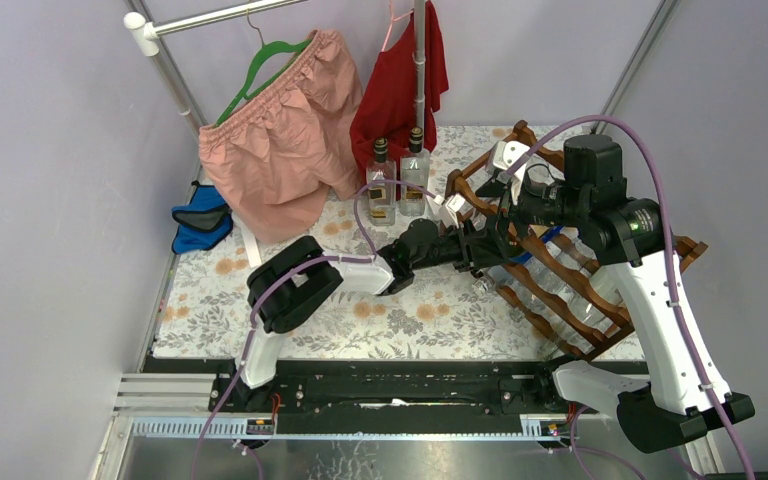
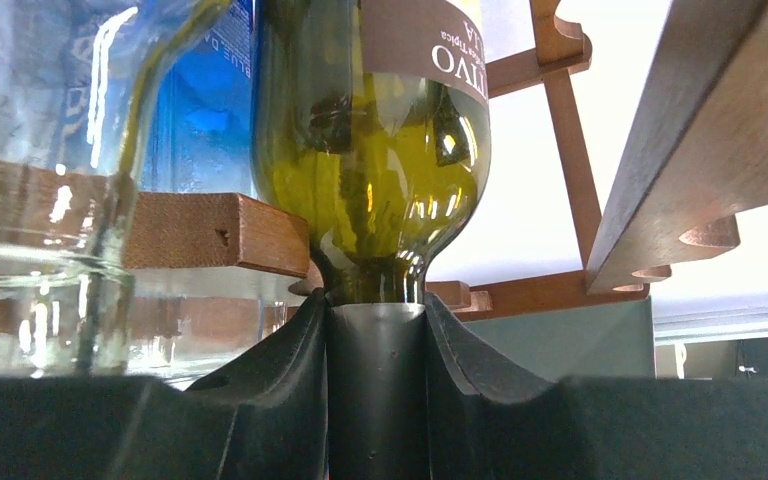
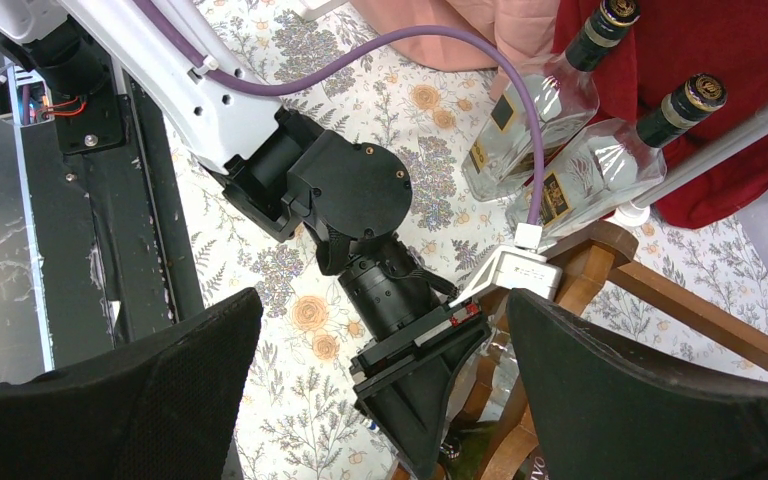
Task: Put the wine bottle on the wine rack
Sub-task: Place the wine bottle in the wine rack.
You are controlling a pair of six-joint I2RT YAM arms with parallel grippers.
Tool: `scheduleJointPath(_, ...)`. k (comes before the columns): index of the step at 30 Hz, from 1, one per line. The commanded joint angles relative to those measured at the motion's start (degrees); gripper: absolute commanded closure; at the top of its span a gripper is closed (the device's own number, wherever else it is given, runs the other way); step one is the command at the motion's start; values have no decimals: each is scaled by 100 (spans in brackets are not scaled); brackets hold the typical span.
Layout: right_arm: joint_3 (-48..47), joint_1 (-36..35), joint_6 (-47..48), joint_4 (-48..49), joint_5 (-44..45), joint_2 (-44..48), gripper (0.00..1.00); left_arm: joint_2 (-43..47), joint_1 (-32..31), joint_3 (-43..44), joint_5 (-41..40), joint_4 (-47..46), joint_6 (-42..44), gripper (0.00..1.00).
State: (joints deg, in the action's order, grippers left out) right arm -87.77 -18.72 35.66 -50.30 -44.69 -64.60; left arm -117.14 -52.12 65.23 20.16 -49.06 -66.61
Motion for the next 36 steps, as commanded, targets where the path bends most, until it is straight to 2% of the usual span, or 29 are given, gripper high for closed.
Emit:
scheduleJointPath(1,13,46,-53,174,-170,123,0,69,-37,431,-324,-462,195,100)
scheduleJointPath(7,38,44,-48,173,-181,127,0,-77,-81,565,-364,-502,60,100)
scheduleJointPath(14,78,46,-48,187,-195,149,0,-60,-122,435,-241,-1097,94,100)
scheduleJointPath(29,93,64,-63,202,-229,165,0,214,-305,301,-725,-734,903,100)
scheduleJointPath(36,95,76,-85,203,-242,180,0,321,-390,520,-1003,-85,1299,100)
